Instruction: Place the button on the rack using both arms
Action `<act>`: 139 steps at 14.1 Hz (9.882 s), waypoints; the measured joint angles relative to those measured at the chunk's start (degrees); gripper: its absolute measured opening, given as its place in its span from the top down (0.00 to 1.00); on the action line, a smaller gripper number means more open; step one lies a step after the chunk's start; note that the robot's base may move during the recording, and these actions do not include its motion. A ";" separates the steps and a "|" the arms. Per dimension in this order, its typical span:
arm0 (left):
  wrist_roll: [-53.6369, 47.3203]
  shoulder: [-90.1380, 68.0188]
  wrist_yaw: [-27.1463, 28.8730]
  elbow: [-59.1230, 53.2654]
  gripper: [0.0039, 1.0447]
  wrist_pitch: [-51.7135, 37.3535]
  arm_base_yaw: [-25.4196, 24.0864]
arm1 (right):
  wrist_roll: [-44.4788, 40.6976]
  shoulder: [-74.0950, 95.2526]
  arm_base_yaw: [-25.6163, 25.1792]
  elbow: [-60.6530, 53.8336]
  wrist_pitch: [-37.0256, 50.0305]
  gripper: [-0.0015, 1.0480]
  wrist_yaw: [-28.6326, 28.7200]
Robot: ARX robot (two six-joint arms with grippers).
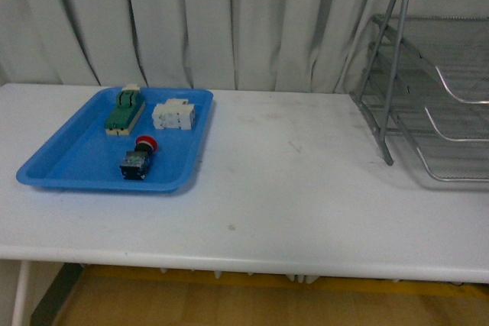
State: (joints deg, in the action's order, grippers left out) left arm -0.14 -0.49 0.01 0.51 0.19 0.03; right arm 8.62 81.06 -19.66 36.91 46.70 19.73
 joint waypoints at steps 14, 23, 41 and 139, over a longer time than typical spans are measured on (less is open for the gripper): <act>0.02 0.00 0.00 0.00 0.06 0.00 0.00 | 67.49 42.97 -12.59 7.91 26.93 0.06 18.95; 0.02 0.00 0.00 0.00 0.06 0.00 0.00 | 67.32 51.74 -9.86 14.58 27.02 0.06 15.17; 0.00 0.00 0.00 0.00 0.06 0.00 0.00 | 65.31 58.75 -4.96 25.49 26.99 0.28 11.15; 10.47 -80.00 0.63 38.93 0.06 -16.96 -3.61 | -8.46 -80.85 19.65 -36.26 -46.90 0.06 -19.76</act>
State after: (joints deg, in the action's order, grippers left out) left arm 10.33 -80.49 0.64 39.44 -16.78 -3.57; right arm 0.16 0.21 -0.01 0.64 -0.21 -0.03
